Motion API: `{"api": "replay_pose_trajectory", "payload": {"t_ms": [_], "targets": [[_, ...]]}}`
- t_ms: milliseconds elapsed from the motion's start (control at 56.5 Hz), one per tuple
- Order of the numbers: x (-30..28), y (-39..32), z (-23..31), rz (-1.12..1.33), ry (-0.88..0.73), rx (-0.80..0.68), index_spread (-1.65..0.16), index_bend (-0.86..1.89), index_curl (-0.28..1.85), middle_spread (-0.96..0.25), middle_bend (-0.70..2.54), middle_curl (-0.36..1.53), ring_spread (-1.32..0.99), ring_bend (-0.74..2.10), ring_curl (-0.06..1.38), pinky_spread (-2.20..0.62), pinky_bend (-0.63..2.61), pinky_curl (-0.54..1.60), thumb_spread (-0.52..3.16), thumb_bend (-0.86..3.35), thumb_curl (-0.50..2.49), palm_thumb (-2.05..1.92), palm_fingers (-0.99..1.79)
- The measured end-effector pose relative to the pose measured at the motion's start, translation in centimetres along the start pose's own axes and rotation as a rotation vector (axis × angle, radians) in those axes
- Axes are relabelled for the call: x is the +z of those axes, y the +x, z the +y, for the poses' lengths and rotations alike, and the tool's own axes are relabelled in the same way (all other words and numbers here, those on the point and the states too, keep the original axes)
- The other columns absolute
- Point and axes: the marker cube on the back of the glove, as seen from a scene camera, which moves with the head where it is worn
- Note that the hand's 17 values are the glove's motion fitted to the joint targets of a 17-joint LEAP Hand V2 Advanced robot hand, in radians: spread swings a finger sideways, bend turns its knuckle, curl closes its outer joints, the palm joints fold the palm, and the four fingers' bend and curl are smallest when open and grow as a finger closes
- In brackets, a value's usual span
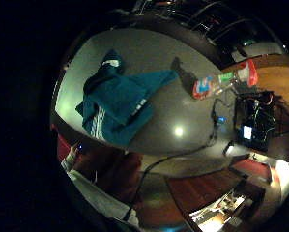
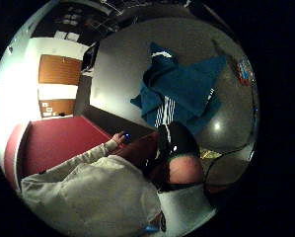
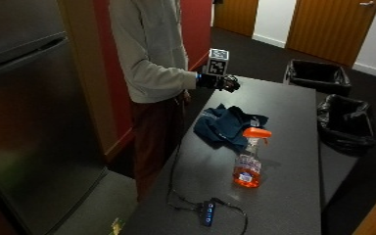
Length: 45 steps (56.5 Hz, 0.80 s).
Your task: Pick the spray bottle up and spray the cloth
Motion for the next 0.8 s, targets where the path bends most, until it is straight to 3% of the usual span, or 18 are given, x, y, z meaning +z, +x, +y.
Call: {"api": "replay_pose_trajectory", "payload": {"t_ms": [71, 159, 460, 796], "targets": [[-0.1, 1.2, -0.6, 0.156, 0.009, 0.076, -0.25, 0.29, 0.14, -0.02, 0.26, 0.1, 0.01, 0.18, 0.05, 0.12, 0.3, 0.11, 0.52, 0.33, 0.16, 0.6, 0.36], [0.2, -2.6, -0.9, -0.04, -0.019, -0.013, -0.31, 0.28, 0.19, -0.04, 0.26, 0.15, 0.01, 0.18, 0.08, 0.15, 0.3, 0.16, 0.7, 0.3, 0.21, 0.64, 0.34], [-0.4, -4.0, -2.7, -0.01, -0.011, 0.025, -0.37, 0.23, 0.29, -0.04, 0.23, 0.24, 0.01, 0.18, 0.13, 0.18, 0.25, 0.23, 0.91, 0.15, 0.31, 0.71, 0.33], [-0.6, -0.4, -2.3, -0.213, 0.29, 0.281, -0.36, 0.12, 0.3, -0.05, 0.22, 0.3, 0.01, 0.21, 0.18, 0.18, 0.23, 0.28, 0.95, 0.02, 0.39, 0.78, 0.33]]}}
